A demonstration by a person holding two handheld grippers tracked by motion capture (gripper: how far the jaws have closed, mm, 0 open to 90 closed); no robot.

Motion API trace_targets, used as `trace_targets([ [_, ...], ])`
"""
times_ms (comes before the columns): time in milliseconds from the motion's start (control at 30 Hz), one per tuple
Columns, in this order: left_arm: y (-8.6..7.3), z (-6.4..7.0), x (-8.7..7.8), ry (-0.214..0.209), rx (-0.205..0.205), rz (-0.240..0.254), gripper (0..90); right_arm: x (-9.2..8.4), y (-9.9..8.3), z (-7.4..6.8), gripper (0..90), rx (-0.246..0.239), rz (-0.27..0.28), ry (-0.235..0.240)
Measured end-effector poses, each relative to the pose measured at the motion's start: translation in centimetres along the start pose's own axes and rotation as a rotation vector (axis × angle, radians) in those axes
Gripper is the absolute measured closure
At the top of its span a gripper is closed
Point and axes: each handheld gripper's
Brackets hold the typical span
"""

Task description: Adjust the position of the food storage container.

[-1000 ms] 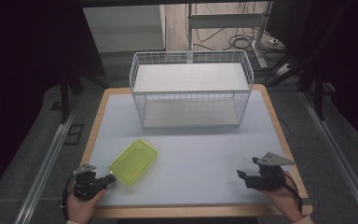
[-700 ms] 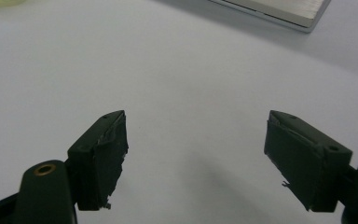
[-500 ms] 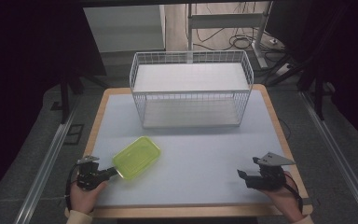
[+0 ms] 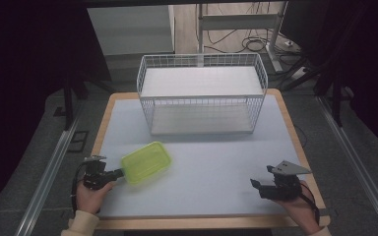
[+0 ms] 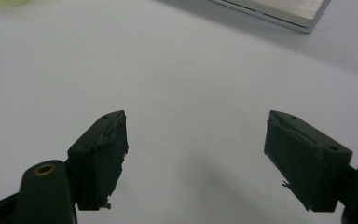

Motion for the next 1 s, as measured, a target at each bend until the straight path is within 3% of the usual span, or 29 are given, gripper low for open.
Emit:
trace_targets([
  [1000,3.7,0.3,2.2,-0.016,0.019,-0.096,89.5,0.0,0.0,0.0,21.8,-0.002,-0.003,-0.002],
])
Point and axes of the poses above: each handheld gripper's, and its own axes: x roughly forward along the jaws, y roughly out of its top, z roughly to its right, and after that the axes turned 11 degrees about z, right-handed
